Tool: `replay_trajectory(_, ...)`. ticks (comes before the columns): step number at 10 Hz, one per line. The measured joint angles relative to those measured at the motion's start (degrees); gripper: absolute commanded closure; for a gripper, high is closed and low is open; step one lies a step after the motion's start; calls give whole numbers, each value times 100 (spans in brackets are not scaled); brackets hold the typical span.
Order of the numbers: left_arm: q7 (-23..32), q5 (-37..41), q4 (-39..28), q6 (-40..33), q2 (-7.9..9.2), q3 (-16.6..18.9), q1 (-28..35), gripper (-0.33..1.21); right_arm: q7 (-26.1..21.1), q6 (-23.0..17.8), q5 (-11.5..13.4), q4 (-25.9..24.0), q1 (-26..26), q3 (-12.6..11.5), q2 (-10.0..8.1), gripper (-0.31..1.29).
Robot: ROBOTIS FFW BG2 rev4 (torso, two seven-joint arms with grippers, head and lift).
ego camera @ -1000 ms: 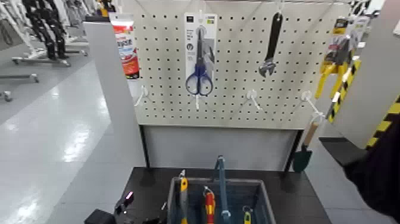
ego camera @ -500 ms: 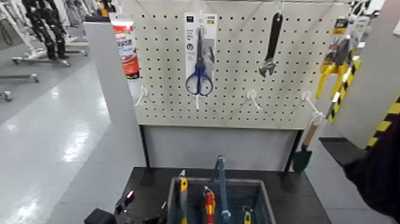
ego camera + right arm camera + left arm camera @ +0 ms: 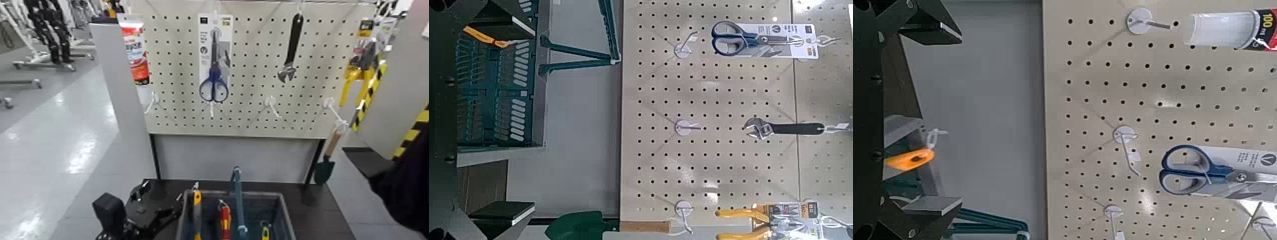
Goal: Put the blue scissors into the crate.
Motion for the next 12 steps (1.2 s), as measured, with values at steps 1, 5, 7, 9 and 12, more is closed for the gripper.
replay_trajectory(1, -166, 155, -19, 194, 52, -19, -173, 17, 0, 0, 0, 7, -5, 5, 0, 10)
replay_trajectory(5, -854, 738, -23, 757, 253, -78, -929, 14, 0, 3, 0, 18, -21, 25, 0, 10)
replay_trajectory(7, -1220, 946, 1, 957, 316, -114, -1337, 15, 0, 8, 0, 18, -31, 38, 0, 10)
replay_trajectory(9, -1384, 1081, 52, 1037, 347, -185, -1653, 15, 6, 16, 0, 29, -47, 57, 0, 10)
replay_trajectory(12, -1580, 1181, 242, 1081, 387, -343, -2124, 15, 9, 18, -3, 43, -69, 77, 0, 10)
